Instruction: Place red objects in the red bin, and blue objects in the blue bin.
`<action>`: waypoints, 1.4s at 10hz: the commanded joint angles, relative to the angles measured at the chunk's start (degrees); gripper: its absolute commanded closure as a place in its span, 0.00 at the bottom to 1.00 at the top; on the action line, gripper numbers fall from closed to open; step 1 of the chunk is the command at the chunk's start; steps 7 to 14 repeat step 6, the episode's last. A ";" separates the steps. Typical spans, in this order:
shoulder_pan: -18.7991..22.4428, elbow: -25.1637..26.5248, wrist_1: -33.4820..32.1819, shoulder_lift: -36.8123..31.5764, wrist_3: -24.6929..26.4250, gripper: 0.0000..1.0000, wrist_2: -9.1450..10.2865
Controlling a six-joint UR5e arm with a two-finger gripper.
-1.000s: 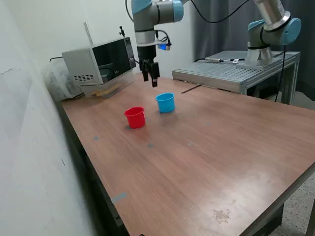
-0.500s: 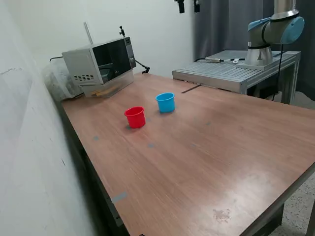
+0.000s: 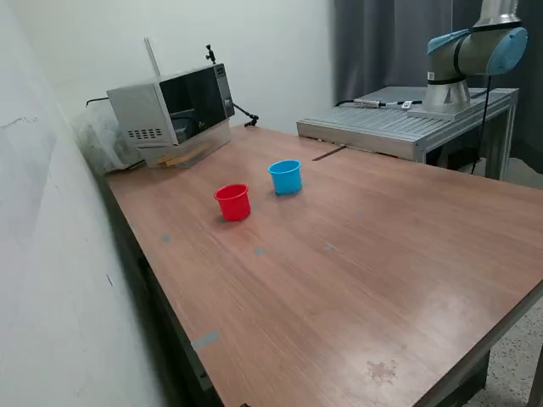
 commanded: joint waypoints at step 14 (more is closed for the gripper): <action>1.03 5.12 18.71 -3.74 -0.02 0.00 -0.11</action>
